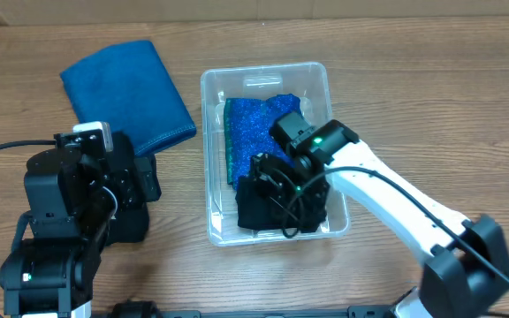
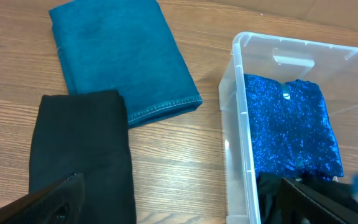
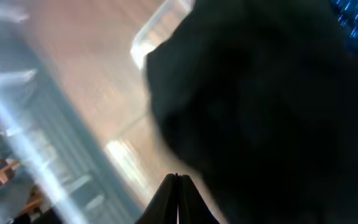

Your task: Pack container

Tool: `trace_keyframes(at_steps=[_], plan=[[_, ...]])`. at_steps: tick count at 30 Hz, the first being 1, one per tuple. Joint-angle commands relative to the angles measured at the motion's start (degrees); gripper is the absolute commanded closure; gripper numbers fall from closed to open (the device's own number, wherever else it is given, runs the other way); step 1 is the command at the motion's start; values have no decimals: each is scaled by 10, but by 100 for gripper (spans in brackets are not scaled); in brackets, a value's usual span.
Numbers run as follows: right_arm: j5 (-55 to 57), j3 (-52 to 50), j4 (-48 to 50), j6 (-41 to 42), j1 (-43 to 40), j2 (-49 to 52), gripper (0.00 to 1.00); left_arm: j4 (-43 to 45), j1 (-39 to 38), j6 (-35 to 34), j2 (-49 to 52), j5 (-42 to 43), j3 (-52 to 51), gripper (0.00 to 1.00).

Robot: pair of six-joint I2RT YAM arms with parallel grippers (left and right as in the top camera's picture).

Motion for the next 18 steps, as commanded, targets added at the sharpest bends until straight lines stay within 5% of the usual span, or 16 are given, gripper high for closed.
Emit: trace_keyframes(at_steps=[1,6,18], plan=[[63,0,60,32,2,45,96,2,-1,11,-1,0,12,0],[117,0,157,48,1,55,96,-2,-1,11,-1,0,12,0],[130,-86,193,24,1,92,87,-6,-1,11,-1,0,12,0]])
